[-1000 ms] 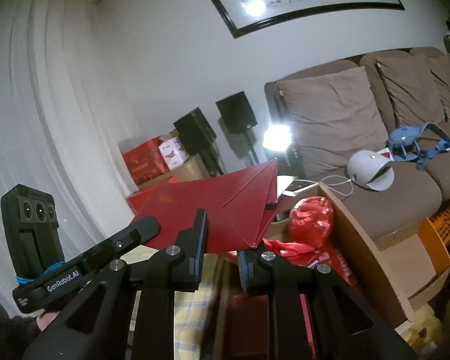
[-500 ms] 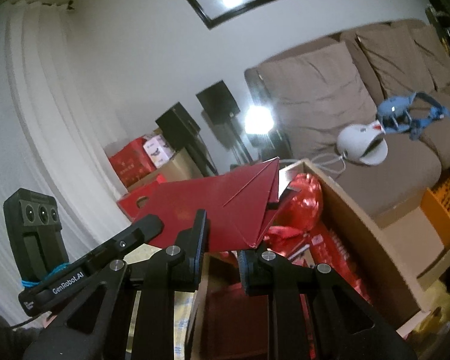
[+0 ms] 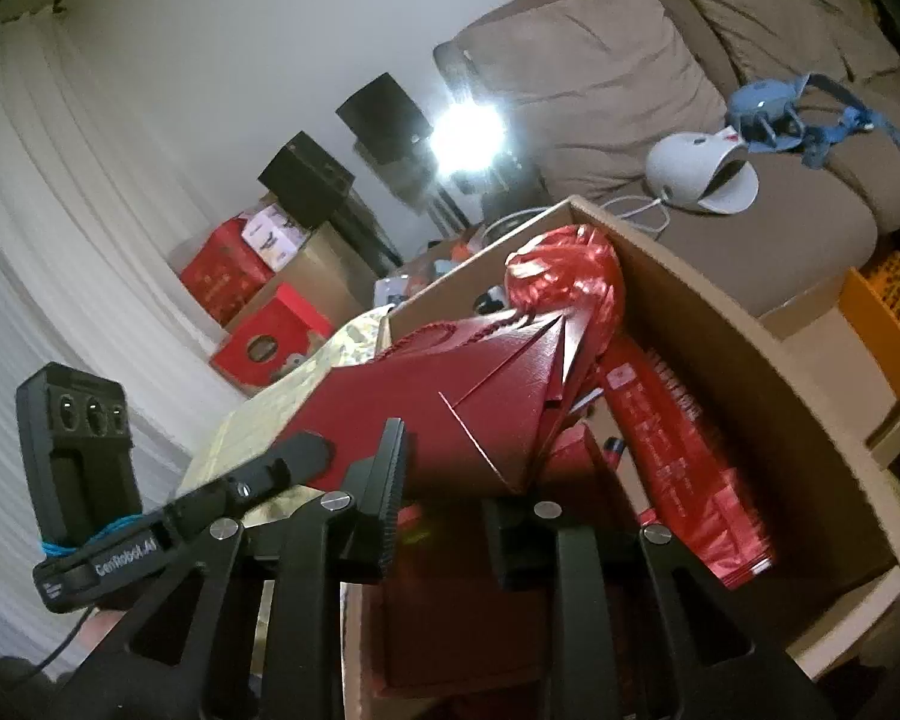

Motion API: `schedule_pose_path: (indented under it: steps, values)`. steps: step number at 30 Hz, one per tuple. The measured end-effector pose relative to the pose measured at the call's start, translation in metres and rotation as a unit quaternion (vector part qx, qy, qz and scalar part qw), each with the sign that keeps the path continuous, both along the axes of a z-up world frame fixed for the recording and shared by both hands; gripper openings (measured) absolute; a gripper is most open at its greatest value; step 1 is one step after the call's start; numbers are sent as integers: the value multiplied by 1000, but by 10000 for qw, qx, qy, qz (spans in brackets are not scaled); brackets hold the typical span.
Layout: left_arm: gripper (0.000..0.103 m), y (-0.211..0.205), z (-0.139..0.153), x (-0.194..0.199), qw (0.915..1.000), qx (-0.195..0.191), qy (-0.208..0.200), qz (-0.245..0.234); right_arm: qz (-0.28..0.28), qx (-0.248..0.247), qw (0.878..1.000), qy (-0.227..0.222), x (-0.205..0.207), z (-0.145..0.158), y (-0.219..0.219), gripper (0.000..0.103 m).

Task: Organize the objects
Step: 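Lower the gift bag into the cardboard box with both tools, then open both tools to release the gift bag inside the box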

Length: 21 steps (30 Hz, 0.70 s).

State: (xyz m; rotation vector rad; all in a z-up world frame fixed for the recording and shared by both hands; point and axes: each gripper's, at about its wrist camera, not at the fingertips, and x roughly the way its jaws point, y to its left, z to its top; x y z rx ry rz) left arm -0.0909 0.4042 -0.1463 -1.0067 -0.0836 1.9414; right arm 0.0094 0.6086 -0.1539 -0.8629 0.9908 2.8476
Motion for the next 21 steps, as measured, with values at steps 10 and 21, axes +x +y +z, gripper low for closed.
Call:
schedule_pose_path:
  steps: [10,21]
  values:
    - [66,-13,6,6,9982,-430,171,370,-379,771,9941,-665,-12,-4,-8,47]
    - [81,-37,44,3,9937,-687,446,766,-451,2065,9710,-1120,-12,17,-38,61]
